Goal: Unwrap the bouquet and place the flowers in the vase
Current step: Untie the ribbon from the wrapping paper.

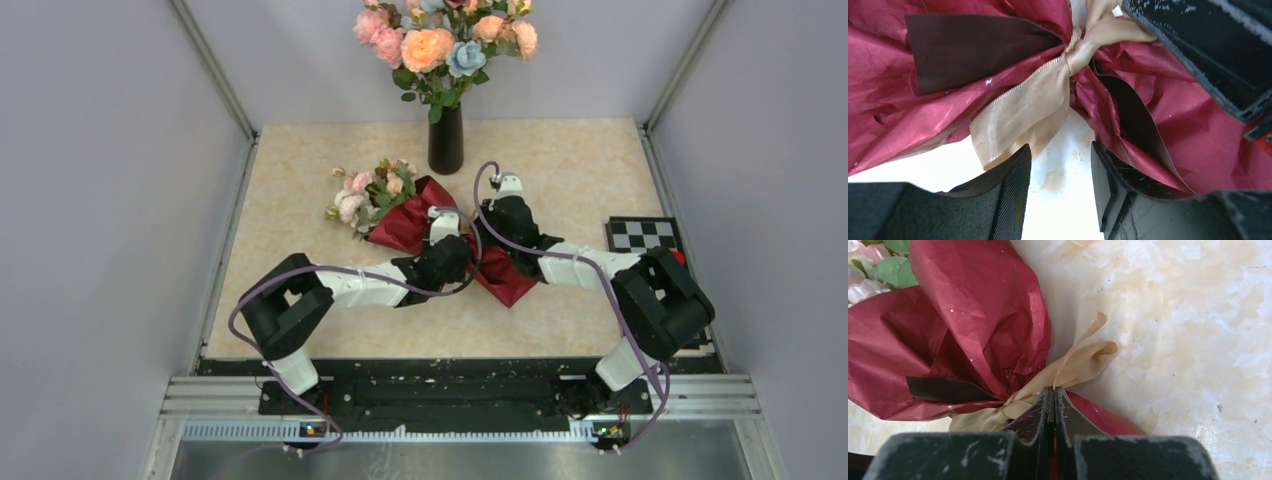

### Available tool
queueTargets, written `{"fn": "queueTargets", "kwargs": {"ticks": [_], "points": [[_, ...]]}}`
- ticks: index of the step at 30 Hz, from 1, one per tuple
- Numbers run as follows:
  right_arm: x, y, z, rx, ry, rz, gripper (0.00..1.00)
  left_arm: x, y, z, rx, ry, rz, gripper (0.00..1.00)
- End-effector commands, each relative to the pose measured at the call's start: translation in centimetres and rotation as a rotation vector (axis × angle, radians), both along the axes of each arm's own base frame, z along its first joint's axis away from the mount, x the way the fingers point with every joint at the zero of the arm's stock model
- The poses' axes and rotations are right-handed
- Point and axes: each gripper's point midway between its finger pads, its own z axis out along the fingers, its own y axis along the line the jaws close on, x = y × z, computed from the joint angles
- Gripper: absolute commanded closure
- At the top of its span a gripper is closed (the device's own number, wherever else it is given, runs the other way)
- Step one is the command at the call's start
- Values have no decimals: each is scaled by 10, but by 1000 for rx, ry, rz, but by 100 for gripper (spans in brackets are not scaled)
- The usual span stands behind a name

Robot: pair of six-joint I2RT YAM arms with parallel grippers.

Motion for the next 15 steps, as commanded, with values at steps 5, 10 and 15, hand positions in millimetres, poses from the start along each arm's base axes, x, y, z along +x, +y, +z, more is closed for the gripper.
{"fn": "queueTargets", "kwargs": {"ticks": [5, 10, 15], "points": [[5, -2, 20, 50, -52, -11, 100, 22, -19, 9, -64, -49, 3, 50], [5, -2, 19, 49, -51, -11, 100, 26, -15, 8, -49, -68, 8, 53], [5, -2, 19, 56, -51, -10, 100, 32, -3, 4, 16, -89, 28, 54]]}}
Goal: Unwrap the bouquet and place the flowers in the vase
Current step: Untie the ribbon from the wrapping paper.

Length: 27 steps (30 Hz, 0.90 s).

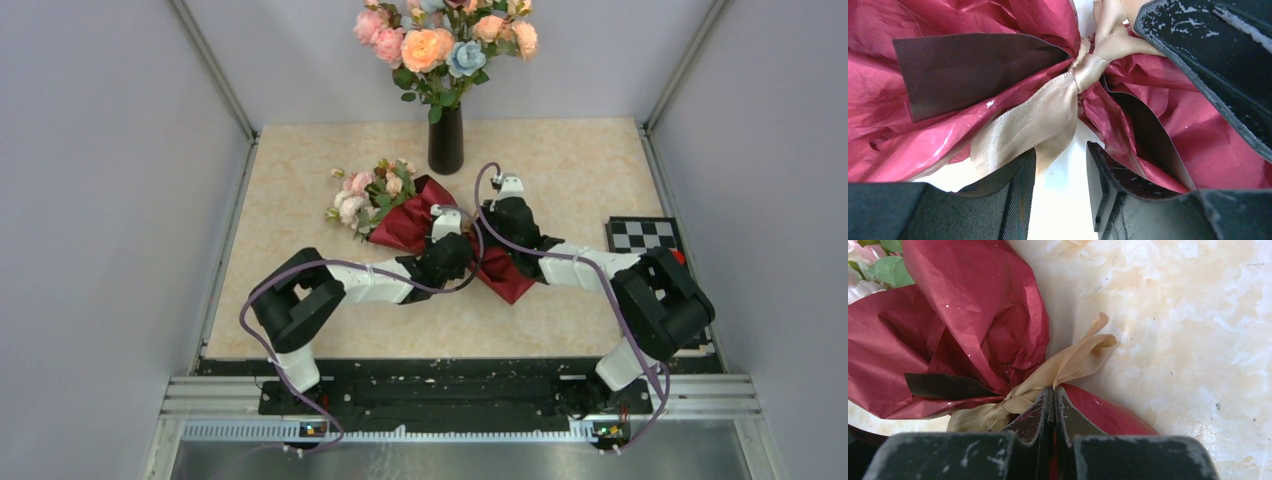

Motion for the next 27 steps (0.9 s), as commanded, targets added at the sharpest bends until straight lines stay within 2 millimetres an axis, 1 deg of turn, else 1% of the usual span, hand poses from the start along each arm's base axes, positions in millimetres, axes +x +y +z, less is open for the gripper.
{"fn": "queueTargets", "kwargs": {"ticks": [1, 6, 14, 18, 24, 27], "points": [[5, 1, 22, 56, -51, -6, 100, 17, 3, 11, 24, -68, 27, 55], [5, 0, 20, 55, -49, -7, 100, 21, 11, 2, 49, -57, 54, 57], [5, 0, 21, 55, -50, -8, 100, 28, 12, 2, 66, -74, 72, 58], [5, -1, 20, 55, -49, -10, 100, 29, 18, -2, 106, -76, 85, 58], [6, 0, 20, 58, -49, -9, 100, 33, 22, -4, 157, -89, 85, 54], [6, -1, 20, 60, -49, -10, 100, 34, 25, -2, 171, -99, 96, 53]]}}
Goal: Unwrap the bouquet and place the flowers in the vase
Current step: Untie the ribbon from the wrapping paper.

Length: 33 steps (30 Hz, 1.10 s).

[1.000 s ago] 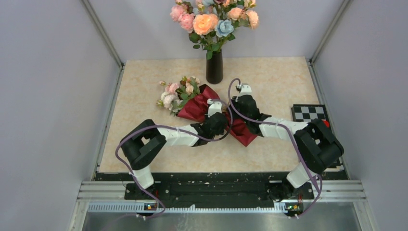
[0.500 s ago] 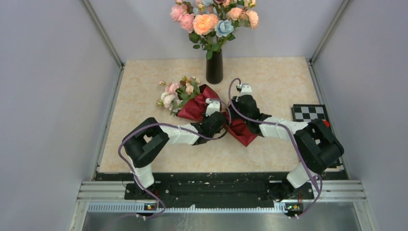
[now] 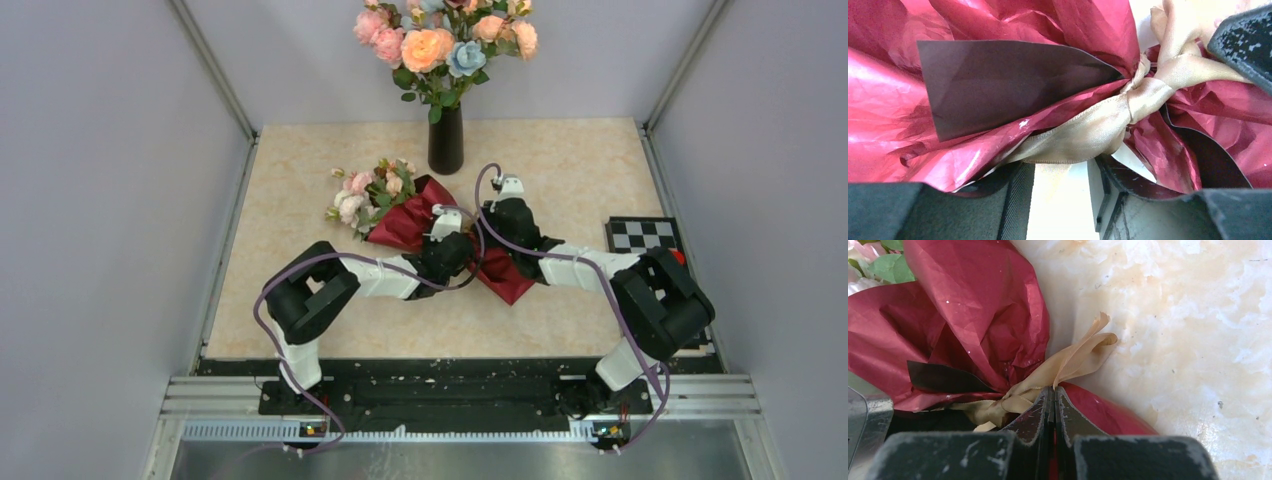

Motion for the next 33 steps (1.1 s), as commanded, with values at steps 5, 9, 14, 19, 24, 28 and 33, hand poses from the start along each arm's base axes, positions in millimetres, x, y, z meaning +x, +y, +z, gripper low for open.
{"fn": "queueTargets", "kwargs": {"ticks": [5, 9, 14, 19, 24, 28, 33], "points": [[7, -1, 21, 53, -50, -6, 100, 16, -2, 14, 41, -62, 10, 48], [7, -1, 20, 52, -49, -9, 100, 18, 0, 11, 66, -69, 2, 48], [8, 0, 18, 55, -45, -5, 100, 18, -2, 9, 79, -80, -29, 54], [8, 0, 17, 52, -43, -4, 100, 17, 0, 4, 91, -80, -35, 63], [8, 0, 19, 54, -48, -5, 100, 16, 3, 6, 86, -88, -29, 78], [8, 0, 20, 52, -49, -3, 100, 15, 5, 6, 88, -89, -23, 90], [7, -1, 21, 49, -53, 1, 100, 13, 6, 9, 81, -82, -23, 100]]}}
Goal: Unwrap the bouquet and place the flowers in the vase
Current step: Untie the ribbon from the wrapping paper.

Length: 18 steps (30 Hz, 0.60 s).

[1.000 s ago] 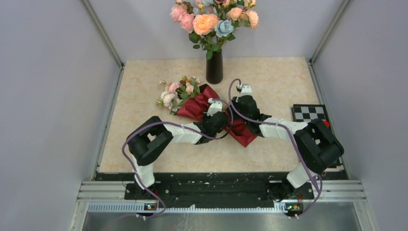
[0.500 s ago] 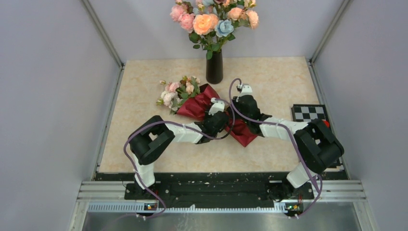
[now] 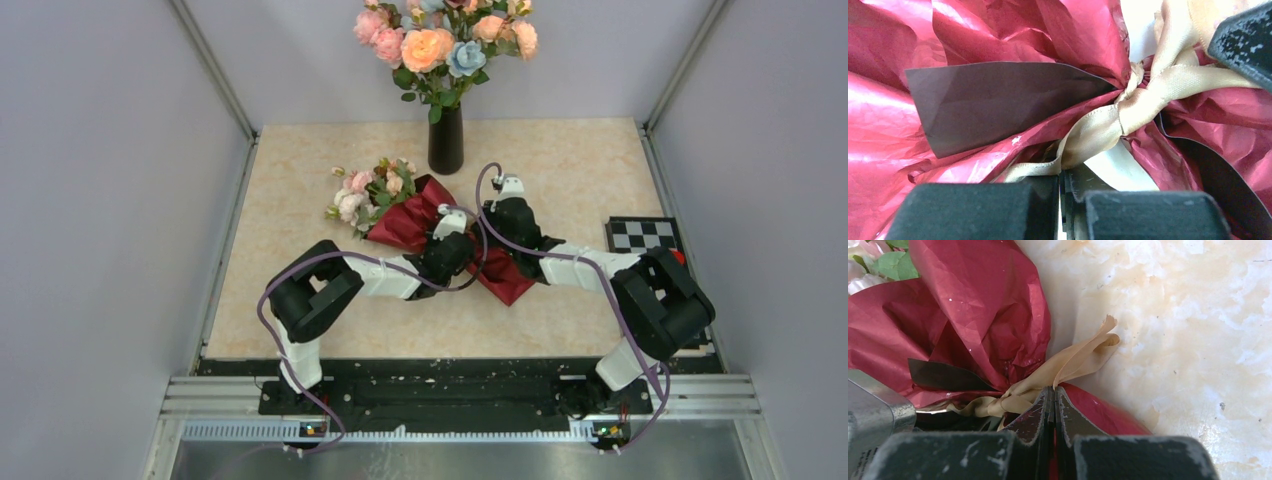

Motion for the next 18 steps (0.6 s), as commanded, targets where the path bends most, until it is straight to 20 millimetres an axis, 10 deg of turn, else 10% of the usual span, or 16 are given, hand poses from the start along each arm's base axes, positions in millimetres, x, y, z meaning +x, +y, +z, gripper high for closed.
{"fn": "queueTargets", "kwargs": {"ticks": [1, 18], "points": [[7, -2, 21, 41, -60, -8, 100, 3, 2, 9, -25, -27, 15, 100], [5, -10, 44, 16, -188, 14, 100, -35, -5, 17, -177, 95, -79, 100]]}}
